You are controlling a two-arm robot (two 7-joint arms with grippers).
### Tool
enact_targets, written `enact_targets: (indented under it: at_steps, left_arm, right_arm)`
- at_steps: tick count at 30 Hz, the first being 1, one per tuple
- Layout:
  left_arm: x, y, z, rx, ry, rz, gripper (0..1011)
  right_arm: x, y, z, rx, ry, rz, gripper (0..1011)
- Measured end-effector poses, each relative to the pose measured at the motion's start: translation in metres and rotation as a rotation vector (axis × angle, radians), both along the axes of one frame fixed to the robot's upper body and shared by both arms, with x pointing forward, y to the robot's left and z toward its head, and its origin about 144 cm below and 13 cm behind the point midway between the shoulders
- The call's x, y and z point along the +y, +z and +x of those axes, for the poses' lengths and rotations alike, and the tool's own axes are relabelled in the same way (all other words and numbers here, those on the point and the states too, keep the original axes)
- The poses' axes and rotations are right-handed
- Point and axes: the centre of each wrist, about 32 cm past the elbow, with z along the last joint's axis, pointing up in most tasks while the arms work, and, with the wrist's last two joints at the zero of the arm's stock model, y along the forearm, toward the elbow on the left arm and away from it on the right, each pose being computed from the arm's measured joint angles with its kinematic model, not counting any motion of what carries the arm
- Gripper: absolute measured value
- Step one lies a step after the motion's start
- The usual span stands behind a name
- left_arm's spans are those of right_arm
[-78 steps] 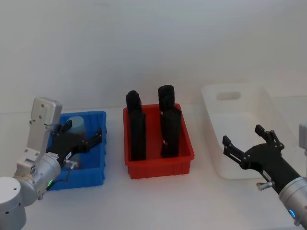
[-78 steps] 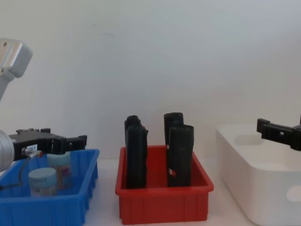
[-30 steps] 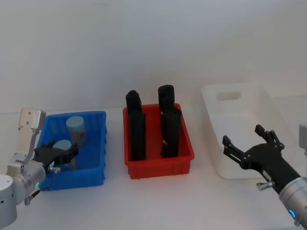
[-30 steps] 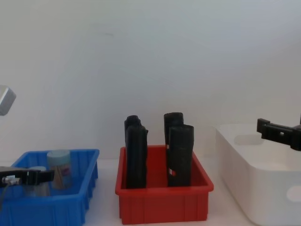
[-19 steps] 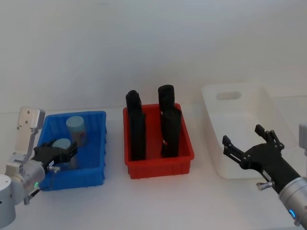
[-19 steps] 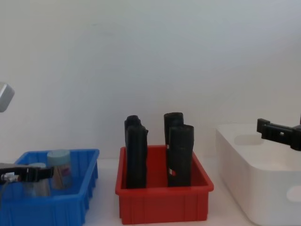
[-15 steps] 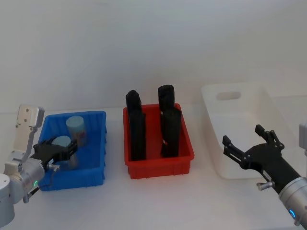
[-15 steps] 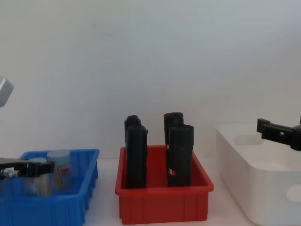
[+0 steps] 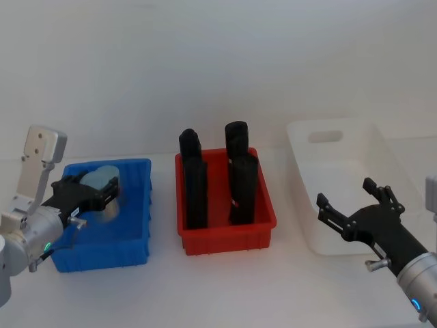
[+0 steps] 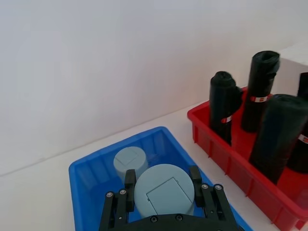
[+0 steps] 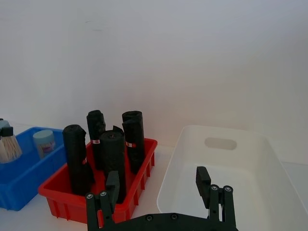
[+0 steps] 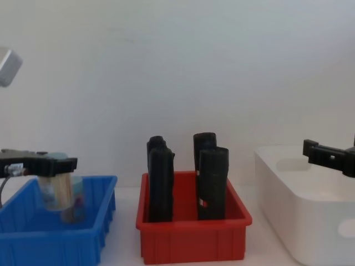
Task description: Pick the cotton swabs from the blue box and place them into the white box.
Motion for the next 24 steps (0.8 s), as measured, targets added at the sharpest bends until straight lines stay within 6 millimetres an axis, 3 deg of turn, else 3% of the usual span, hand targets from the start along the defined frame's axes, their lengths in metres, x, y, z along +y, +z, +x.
enact_targets:
  at_steps: [24]
  left_arm:
    - [-0.019,0.063,-0.008,-0.038,-0.348,0.039,673]
  right_arm:
    - [0.000,0.000,0.000,0.000,0.000,0.000,1002]
